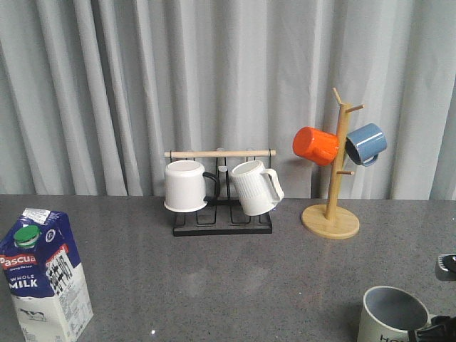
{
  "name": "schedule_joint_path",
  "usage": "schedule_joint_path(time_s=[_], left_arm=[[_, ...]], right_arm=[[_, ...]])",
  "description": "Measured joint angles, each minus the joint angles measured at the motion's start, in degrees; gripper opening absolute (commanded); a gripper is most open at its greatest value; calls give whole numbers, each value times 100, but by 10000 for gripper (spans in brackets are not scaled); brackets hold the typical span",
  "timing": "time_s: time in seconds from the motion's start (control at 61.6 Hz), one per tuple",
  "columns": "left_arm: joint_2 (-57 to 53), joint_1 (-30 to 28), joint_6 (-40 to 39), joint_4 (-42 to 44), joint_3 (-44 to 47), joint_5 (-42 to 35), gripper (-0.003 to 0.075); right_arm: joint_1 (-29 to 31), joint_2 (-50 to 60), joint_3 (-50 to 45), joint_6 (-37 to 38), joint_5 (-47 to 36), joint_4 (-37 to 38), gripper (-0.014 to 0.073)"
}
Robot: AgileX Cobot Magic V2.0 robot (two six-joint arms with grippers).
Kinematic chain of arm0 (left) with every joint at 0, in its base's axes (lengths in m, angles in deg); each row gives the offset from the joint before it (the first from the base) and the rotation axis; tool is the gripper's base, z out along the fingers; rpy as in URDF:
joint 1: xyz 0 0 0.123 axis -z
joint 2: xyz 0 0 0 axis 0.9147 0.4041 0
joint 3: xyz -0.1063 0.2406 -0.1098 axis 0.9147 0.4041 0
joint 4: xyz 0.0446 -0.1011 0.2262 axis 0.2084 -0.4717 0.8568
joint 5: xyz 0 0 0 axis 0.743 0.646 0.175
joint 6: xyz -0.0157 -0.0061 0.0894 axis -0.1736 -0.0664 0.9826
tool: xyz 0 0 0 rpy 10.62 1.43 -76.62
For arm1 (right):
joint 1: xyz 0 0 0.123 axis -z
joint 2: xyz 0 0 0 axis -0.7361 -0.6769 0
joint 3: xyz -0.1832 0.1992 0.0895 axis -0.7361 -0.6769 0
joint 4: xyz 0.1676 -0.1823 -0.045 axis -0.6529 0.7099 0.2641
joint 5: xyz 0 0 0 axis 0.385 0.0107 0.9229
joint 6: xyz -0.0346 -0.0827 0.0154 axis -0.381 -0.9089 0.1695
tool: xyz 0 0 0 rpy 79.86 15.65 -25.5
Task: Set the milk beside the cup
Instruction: 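Grasp the white HOME mug with the right gripper and slide it toward the table center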
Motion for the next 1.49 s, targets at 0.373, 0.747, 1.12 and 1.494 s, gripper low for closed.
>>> schedule_joint_path(time_s=[0.373,0.747,1.12,1.494], left_arm=[[0,0,2,0,0,0,265],[0,0,2,0,0,0,265],[0,0,2,0,0,0,265],[0,0,2,0,0,0,265]], right_arm=[[0,-721,0,-112,-740,67,355],[0,-1234,39,-452,-1717,5,12],[-42,-1212,59,-561,-1827,-21,-9],[-1455,-753,901,-616,-1368,-363,-5]])
